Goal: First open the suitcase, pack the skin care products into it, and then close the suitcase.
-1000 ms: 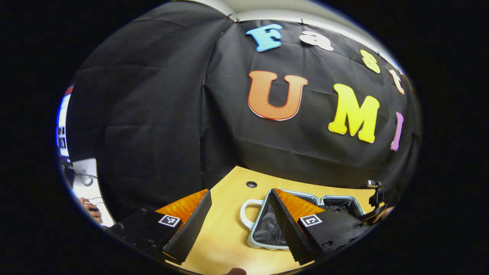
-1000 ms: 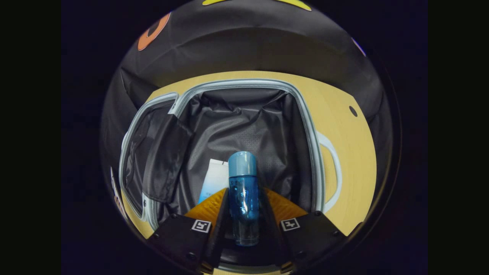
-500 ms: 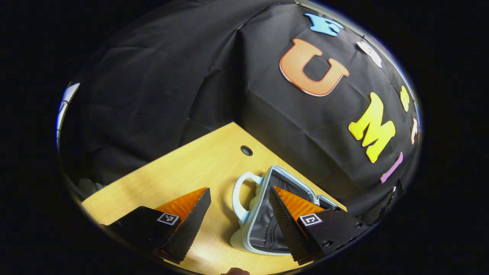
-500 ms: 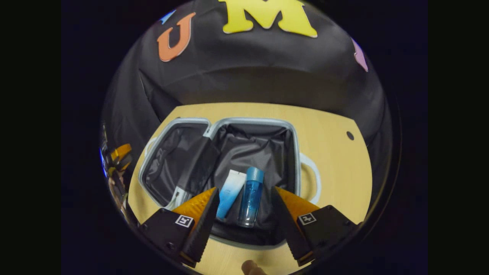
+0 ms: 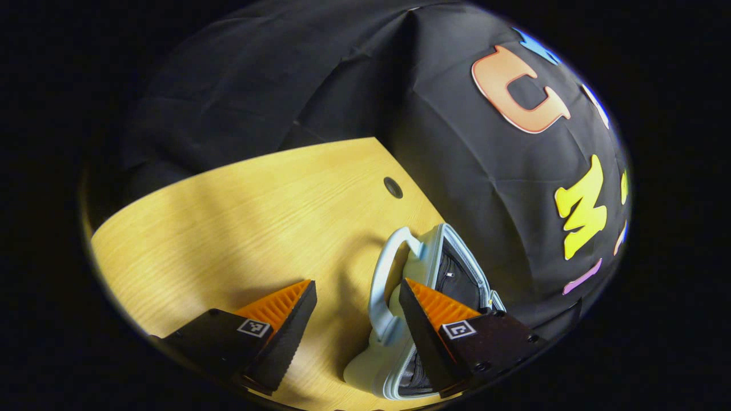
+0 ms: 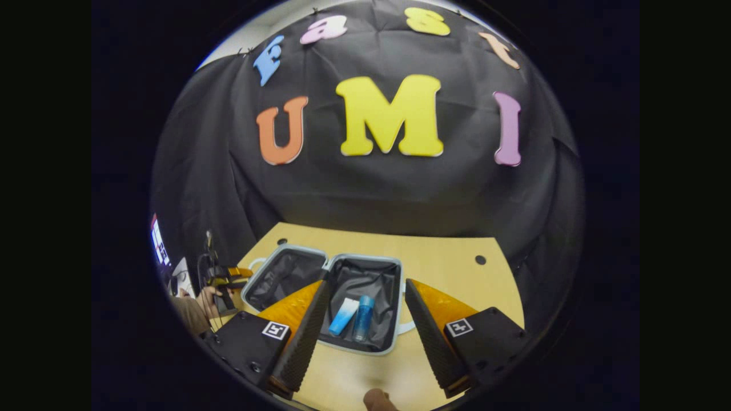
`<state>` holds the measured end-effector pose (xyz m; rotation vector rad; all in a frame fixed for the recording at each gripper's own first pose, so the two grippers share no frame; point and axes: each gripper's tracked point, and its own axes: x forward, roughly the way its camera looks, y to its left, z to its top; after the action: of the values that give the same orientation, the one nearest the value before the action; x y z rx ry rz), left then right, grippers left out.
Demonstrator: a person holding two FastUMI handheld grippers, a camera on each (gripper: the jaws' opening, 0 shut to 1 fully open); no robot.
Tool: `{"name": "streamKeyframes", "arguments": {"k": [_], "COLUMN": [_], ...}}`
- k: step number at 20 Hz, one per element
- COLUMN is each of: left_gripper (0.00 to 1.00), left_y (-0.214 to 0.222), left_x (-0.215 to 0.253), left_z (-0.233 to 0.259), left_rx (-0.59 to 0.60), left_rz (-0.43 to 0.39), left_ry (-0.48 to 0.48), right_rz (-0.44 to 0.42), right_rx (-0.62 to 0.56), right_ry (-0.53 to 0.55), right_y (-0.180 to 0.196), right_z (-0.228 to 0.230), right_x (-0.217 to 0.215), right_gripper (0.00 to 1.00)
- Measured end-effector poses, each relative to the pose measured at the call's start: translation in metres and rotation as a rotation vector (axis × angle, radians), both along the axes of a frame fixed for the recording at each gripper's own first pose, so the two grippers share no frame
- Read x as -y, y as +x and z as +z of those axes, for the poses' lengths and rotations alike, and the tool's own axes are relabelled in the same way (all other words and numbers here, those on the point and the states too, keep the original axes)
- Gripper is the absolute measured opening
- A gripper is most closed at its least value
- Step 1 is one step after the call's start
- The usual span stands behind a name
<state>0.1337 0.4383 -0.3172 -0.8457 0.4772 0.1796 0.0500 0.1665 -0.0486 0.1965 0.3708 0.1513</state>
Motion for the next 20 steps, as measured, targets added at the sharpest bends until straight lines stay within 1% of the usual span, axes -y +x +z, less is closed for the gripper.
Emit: {"name": "streamKeyframes", "arguments": {"k": [1, 2, 3, 5, 6, 7, 8, 9, 10, 12, 13, 14, 15, 17, 19, 20], "left_gripper": [0.86, 0.83, 0.58, 0.51, 0.36, 0.24, 0.23, 0.19, 0.19, 0.16, 0.14, 0.14, 0.13, 0.11, 0.11, 0.11], "left_y": [0.004, 0.007, 0.006, 0.011, 0.014, 0.014, 0.016, 0.015, 0.014, 0.014, 0.013, 0.011, 0.011, 0.014, 0.017, 0.018], "left_x": [0.0, 0.0, -0.002, 0.0, 0.002, 0.003, 0.004, 0.003, 0.004, 0.003, 0.004, 0.005, 0.005, 0.003, 0.009, 0.018], "left_z": [-0.001, -0.006, -0.008, -0.006, -0.006, -0.005, -0.009, -0.008, -0.008, -0.002, 0.003, 0.009, 0.02, 0.053, 0.09, 0.108], "left_rx": [0.001, -0.013, -0.028, -0.043, -0.043, -0.049, -0.066, -0.076, -0.088, -0.106, -0.115, -0.119, -0.117, -0.09, -0.033, -0.009], "left_rz": [0.011, 0.016, 0.04, 0.072, 0.082, 0.091, 0.095, 0.094, 0.087, 0.099, 0.102, 0.098, 0.091, 0.09, 0.098, 0.097], "left_ry": [-0.01, -0.024, -0.035, -0.099, -0.123, -0.132, -0.133, -0.133, -0.134, -0.132, -0.1, -0.038, 0.042, 0.189, 0.286, 0.319], "right_rz": [-0.021, -0.031, -0.056, -0.101, -0.13, -0.156, -0.179, -0.185, -0.195, -0.22, -0.228, -0.232, -0.233, -0.226, -0.227, -0.224], "right_rx": [0.014, 0.028, 0.03, 0.03, 0.029, 0.026, 0.027, 0.028, 0.031, 0.046, 0.057, 0.069, 0.078, 0.094, 0.117, 0.128], "right_ry": [0.0, -0.007, -0.024, -0.02, -0.012, -0.004, 0.004, 0.011, 0.011, 0.013, 0.024, 0.035, 0.041, 0.045, 0.047, 0.048], "right_y": [-0.009, -0.018, -0.028, -0.045, -0.052, -0.058, -0.062, -0.066, -0.07, -0.075, -0.078, -0.08, -0.082, -0.084, -0.083, -0.082], "right_z": [0.009, 0.015, 0.018, 0.024, 0.024, 0.025, 0.025, 0.025, 0.025, 0.028, 0.032, 0.034, 0.036, 0.038, 0.042, 0.045], "right_x": [0.011, 0.021, 0.035, 0.059, 0.07, 0.079, 0.088, 0.092, 0.098, 0.11, 0.114, 0.116, 0.119, 0.126, 0.137, 0.142], "right_gripper": [0.81, 0.81, 0.81, 0.81, 0.81, 0.81, 0.81, 0.81, 0.81, 0.81, 0.81, 0.81, 0.79, 0.81, 0.81, 0.81]}}
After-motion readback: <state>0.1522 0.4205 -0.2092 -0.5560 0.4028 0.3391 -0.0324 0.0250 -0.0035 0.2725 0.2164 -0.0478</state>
